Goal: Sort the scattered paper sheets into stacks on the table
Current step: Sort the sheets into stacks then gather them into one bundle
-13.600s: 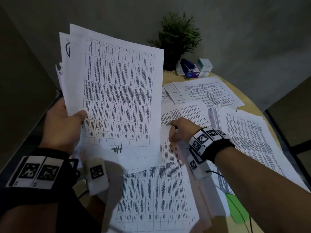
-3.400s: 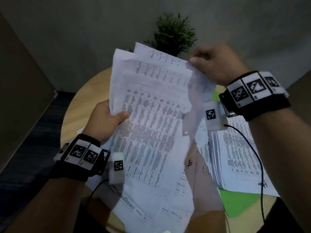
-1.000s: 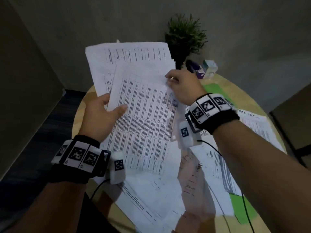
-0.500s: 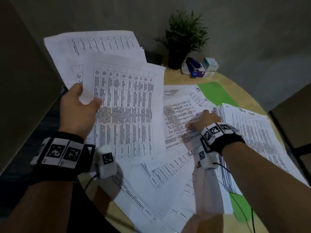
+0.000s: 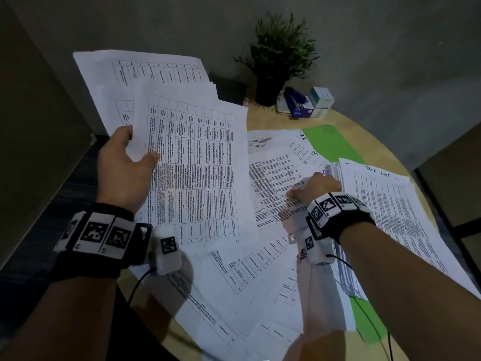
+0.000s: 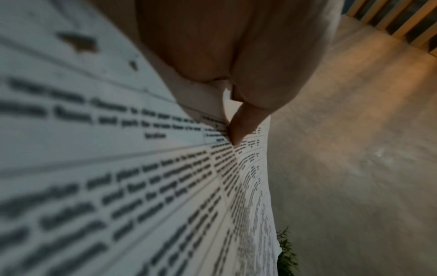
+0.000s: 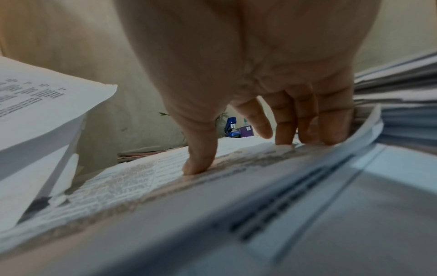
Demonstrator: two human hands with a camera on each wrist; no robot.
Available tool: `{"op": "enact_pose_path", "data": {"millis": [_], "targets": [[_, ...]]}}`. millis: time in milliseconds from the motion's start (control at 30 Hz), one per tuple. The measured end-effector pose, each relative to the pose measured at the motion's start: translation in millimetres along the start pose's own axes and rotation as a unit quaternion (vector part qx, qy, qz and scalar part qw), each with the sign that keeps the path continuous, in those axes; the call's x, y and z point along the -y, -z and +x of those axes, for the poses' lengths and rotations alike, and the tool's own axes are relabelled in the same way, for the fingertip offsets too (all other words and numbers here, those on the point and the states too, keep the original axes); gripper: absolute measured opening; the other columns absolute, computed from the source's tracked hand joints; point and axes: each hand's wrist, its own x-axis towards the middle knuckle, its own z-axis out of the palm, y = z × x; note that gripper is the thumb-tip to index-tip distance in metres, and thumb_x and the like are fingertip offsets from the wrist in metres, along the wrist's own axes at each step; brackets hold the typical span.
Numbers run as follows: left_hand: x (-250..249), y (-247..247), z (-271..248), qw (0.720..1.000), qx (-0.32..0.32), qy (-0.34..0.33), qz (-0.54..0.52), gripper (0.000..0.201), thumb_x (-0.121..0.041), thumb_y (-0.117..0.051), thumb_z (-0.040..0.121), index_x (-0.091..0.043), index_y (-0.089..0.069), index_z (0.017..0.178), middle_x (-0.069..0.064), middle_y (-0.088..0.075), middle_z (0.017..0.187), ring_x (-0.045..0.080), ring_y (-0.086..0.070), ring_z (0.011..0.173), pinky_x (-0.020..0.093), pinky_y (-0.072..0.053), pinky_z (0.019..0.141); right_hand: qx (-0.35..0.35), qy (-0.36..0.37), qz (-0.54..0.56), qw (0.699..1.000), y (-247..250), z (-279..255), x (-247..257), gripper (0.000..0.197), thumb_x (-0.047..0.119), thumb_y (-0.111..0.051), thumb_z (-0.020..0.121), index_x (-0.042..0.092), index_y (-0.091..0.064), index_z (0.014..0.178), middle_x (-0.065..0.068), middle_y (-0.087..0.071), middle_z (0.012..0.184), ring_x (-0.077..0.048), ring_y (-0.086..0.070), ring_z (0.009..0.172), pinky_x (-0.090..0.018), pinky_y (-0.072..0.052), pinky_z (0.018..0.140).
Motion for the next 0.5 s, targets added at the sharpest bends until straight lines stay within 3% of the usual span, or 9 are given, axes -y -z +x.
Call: {"op": "enact_pose_path", "data": {"millis": [67, 167, 267, 333, 400, 500], "targets": [[0.2, -1.4, -0.2, 1.000, 0.000, -0.001, 0.000, 0.028, -0.007, -0.064, 0.087, -0.017, -0.058, 0.112, -0.001, -0.065, 0.108, 0.018, -0.064, 0.099, 0.039, -0.051, 0.093, 0.002, 0.003, 0.000, 1.000, -2.1, 1.6, 0.1, 0.077, 0.065, -0.066, 0.074, 0.005, -0.053, 0.119, -0.013, -0.058, 0.122, -0.030, -0.052, 0.118, -0.037, -0.044, 0.098], [0.0, -4.2, -0.3, 1.000, 0.003, -0.003, -0.003, 0.028, -0.005, -0.064, 0.087, -0.017, -0.058, 0.111, -0.002, -0.064, 0.106, 0.017, -0.063, 0.098, 0.033, -0.051, 0.090, 0.001, 0.001, 0.039, 0.999, -1.7, 2.0, -2.2, 0.074, 0.054, -0.076, 0.071, 0.007, -0.049, 0.121, -0.015, -0.056, 0.122, -0.033, -0.053, 0.116, -0.041, -0.045, 0.096], [-0.3, -6.6, 0.0, 1.000, 0.000, -0.004, -0.002, 0.033, -0.003, -0.064, 0.087, -0.019, -0.055, 0.114, -0.002, -0.061, 0.109, 0.016, -0.061, 0.100, 0.034, -0.050, 0.093, 0.004, 0.033, 0.103, 0.994, 4.6, 2.4, -8.1, 0.036, 0.027, -0.069, 0.084, 0.013, -0.050, 0.111, -0.013, -0.059, 0.116, -0.032, -0.057, 0.106, -0.045, -0.044, 0.096], [-0.5, -6.4, 0.1, 1.000, -0.013, -0.002, -0.005, 0.047, -0.001, -0.064, 0.086, -0.019, -0.050, 0.127, -0.003, -0.057, 0.124, 0.011, -0.055, 0.113, 0.030, -0.045, 0.102, -0.017, 0.064, 0.154, 0.986, 15.4, 1.4, -16.1, 0.011, 0.013, -0.057, 0.090, 0.016, -0.055, 0.099, -0.012, -0.063, 0.105, -0.028, -0.058, 0.086, -0.032, -0.047, 0.078], [-2.4, -5.7, -1.8, 1.000, -0.021, -0.009, -0.014, 0.068, 0.002, -0.064, 0.086, -0.028, -0.039, 0.142, -0.011, -0.044, 0.141, 0.002, -0.042, 0.128, 0.022, -0.035, 0.109, -0.048, 0.103, 0.194, 0.974, 34.1, -4.3, -25.7, 0.013, 0.008, -0.051, 0.092, 0.019, -0.058, 0.095, -0.012, -0.064, 0.097, -0.026, -0.055, 0.077, -0.026, -0.040, 0.066], [-6.0, -5.9, -4.0, 0.998, -0.007, -0.021, -0.061, 0.082, 0.006, -0.059, 0.089, -0.038, -0.025, 0.149, -0.032, -0.030, 0.141, -0.007, -0.033, 0.134, 0.022, -0.031, 0.112, -0.109, 0.153, 0.192, 0.963, 69.2, -15.3, -43.6, 0.020, 0.010, -0.048, 0.094, 0.014, -0.063, 0.107, -0.014, -0.061, 0.099, -0.032, -0.057, 0.092, -0.027, -0.038, 0.071]]}}
